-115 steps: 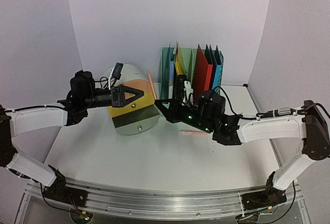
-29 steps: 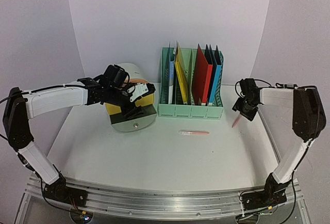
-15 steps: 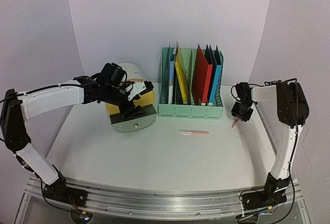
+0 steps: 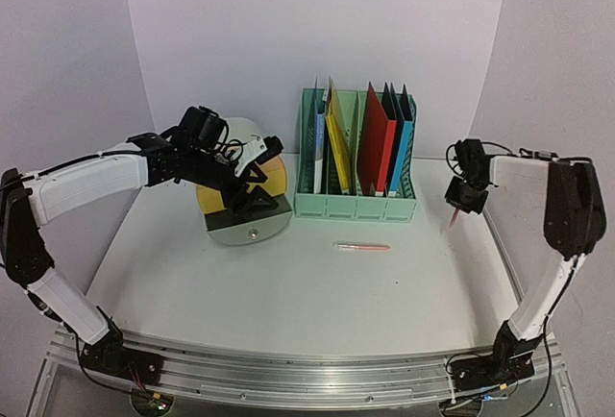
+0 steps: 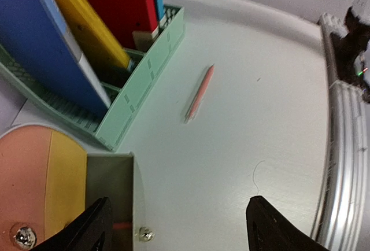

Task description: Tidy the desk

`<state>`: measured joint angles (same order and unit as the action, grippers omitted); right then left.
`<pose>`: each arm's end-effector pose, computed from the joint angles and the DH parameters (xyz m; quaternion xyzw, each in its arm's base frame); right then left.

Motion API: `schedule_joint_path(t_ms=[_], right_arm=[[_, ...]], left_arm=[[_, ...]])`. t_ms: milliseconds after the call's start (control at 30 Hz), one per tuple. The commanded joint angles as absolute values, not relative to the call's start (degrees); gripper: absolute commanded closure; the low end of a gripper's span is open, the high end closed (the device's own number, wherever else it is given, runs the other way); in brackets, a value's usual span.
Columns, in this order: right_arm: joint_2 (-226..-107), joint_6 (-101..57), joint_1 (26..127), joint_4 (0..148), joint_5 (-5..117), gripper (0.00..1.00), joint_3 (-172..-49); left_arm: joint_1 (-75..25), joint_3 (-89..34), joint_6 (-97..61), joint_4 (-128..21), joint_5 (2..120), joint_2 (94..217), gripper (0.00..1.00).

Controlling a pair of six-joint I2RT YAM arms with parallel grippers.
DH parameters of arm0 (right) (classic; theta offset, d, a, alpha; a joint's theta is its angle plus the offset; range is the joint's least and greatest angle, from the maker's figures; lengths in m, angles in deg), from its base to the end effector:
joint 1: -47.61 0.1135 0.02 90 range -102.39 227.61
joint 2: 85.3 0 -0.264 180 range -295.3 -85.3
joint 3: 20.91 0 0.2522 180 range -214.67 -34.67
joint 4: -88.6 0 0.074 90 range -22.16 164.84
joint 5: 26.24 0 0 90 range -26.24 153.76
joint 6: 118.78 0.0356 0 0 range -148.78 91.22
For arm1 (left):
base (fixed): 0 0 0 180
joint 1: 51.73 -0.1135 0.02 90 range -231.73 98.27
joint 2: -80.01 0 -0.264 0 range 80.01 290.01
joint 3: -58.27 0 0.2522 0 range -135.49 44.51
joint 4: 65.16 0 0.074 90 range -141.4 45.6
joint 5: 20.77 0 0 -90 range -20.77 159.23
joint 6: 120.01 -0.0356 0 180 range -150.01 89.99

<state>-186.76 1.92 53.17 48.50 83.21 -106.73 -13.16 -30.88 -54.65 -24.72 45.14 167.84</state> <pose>0.3753 0.0246 0.2153 0.2536 0.9085 -0.0631 0.3261 0.2605 -0.2263 0.3159 0.5392 0.7052 -0.2380 0.3942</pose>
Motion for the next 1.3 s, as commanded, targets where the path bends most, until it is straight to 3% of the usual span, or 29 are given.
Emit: schedule_joint_path(t_ms=[0,200,467,667,1267], right_arm=[[-166.8,-3.1,60.2,59.7,84.7,1.0,-105.8],[-153.4,-9.7,73.9,89.3,73.3,1.0,-98.5],[-163.2,-11.3,89.0,116.0,57.9,1.0,-101.9],[-170.5,-12.5,93.3,120.6,55.1,1.0,-108.5],[-176.9,-12.3,97.4,122.2,53.9,1.0,-112.3]], left_arm=[[-16.6,-34.5,-44.3,-32.3,23.5,163.7,0.24],[-16.8,-36.6,-27.9,-45.8,8.7,166.0,0.28],[-16.0,-40.2,-11.8,-63.3,4.5,170.2,0.14],[-14.3,-40.5,-12.2,-64.9,8.7,171.7,0.15],[-14.2,-41.9,-9.3,-74.9,8.6,173.5,0.35]])
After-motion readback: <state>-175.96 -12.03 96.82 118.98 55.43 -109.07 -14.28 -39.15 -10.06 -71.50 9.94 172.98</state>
